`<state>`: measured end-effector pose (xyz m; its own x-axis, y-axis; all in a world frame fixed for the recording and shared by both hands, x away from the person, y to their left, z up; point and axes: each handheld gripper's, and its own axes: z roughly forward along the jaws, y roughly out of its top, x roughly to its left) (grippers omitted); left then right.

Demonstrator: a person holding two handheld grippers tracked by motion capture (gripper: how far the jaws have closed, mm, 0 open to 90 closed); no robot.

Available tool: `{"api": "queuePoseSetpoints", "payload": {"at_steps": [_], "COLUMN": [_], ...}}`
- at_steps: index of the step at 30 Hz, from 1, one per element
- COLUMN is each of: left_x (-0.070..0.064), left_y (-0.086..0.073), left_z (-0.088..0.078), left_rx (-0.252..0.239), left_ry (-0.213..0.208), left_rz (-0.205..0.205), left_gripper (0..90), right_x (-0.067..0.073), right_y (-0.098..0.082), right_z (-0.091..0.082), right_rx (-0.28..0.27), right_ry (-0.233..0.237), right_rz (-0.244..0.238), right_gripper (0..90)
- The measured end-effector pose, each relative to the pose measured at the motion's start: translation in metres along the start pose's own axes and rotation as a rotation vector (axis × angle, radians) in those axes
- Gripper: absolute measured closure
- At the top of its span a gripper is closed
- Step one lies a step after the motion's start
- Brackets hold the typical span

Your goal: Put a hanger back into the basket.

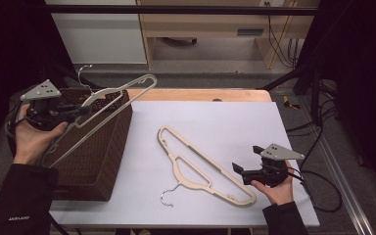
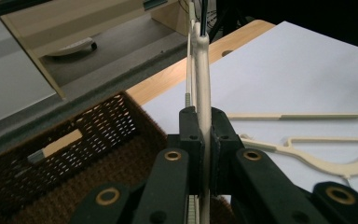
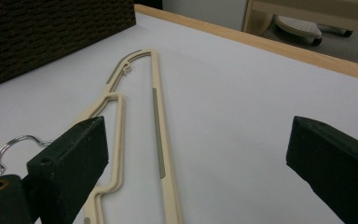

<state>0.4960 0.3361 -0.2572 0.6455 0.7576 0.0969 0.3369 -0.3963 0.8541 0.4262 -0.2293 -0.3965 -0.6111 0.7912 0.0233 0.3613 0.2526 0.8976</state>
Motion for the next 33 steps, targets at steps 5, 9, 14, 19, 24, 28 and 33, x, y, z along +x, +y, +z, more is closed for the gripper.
{"api": "queuePoseSetpoints", "payload": {"at_steps": [5,9,14,19,24,28,33], "left_x": [0.018,0.029,0.039,0.047,0.056,0.06,0.061], "left_y": [-0.015,-0.028,-0.041,-0.052,-0.062,-0.069,-0.082], "left_z": [-0.002,-0.005,-0.009,-0.013,-0.017,-0.018,-0.01], "left_rx": [0.004,0.016,0.035,0.044,0.048,0.09,0.089], "left_ry": [0.026,0.038,0.059,0.073,0.077,0.096,0.079], "left_rz": [-0.04,-0.062,-0.072,-0.082,-0.093,-0.084,-0.129], "left_gripper": [86.4,86.4,86.4,86.4,86.4,86.4,86.4], "right_x": [0.0,0.0,0.0,0.001,0.001,0.001,0.001], "right_y": [0.0,0.0,0.0,-0.001,-0.001,-0.001,-0.001], "right_z": [0.0,0.001,0.002,0.002,0.003,0.003,0.003], "right_rx": [0.001,0.004,0.009,0.01,0.015,0.016,0.017], "right_ry": [-0.002,-0.002,0.0,-0.001,-0.003,-0.003,0.005], "right_rz": [0.001,-0.001,-0.006,-0.004,-0.002,-0.003,-0.008], "right_gripper": [5.4,5.2,5.1,5.0,4.9,4.9,4.8]}}
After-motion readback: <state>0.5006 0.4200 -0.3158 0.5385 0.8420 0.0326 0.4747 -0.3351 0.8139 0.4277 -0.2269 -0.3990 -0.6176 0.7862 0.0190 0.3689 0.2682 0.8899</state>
